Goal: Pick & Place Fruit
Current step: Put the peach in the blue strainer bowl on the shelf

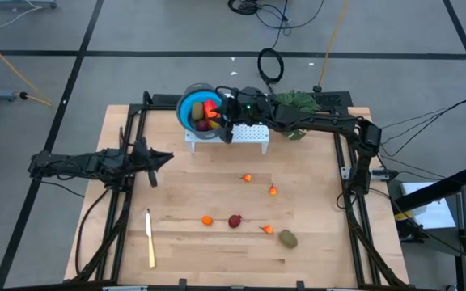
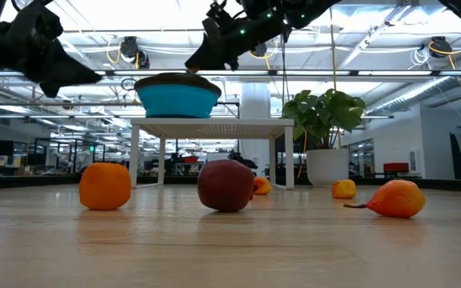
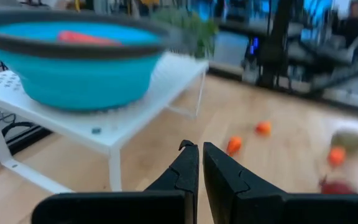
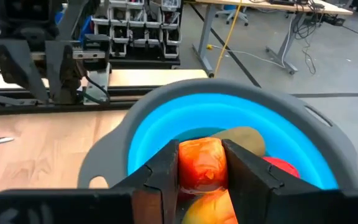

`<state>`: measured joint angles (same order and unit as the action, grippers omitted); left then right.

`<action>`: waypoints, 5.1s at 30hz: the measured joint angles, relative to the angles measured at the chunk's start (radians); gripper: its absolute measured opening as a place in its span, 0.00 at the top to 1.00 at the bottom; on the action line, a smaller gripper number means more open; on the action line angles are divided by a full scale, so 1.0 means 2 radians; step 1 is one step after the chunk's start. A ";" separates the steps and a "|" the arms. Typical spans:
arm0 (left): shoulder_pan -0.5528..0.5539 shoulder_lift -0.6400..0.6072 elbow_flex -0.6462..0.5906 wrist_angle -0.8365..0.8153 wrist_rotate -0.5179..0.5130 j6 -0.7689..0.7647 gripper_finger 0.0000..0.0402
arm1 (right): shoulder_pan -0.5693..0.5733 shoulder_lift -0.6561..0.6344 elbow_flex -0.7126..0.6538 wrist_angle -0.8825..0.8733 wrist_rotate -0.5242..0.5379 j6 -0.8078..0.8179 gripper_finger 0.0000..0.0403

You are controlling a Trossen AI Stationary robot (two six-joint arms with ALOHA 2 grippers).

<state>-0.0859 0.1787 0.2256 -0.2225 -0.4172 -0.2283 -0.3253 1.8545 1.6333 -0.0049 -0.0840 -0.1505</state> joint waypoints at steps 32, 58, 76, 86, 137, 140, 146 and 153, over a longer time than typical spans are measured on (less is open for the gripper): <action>0.000 0.225 0.100 0.322 0.020 -0.109 0.54 | 0.128 0.000 0.000 0.131 -0.020 -0.232 0.69; 0.031 0.331 0.168 0.321 0.133 -0.133 0.41 | 0.139 0.000 0.000 0.138 -0.009 -0.232 0.68; 0.082 0.330 0.168 0.318 0.235 -0.160 0.81 | 0.140 -0.001 0.000 0.131 -0.010 -0.206 0.68; 0.097 0.331 0.168 0.282 0.251 -0.163 0.78 | 0.140 -0.001 0.000 0.090 0.011 -0.183 0.68; 0.253 0.329 0.169 0.246 0.177 0.034 0.79 | 0.139 -0.204 -0.104 -0.234 0.200 0.001 0.52; 0.271 0.330 0.168 0.239 0.177 0.050 0.79 | 0.139 -0.237 -0.139 -0.229 0.200 0.016 0.52; 0.295 0.359 0.186 0.210 0.181 0.077 0.79 | 0.139 -0.306 -0.216 -0.153 0.199 0.043 0.53; 0.311 0.442 0.296 0.052 0.184 0.127 0.79 | 0.140 -0.380 -0.305 -0.049 0.199 0.044 0.54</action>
<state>0.5352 1.0637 0.8174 -0.1177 -0.0497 0.0264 -0.0460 1.0951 1.0236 -0.1035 0.3137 -0.0616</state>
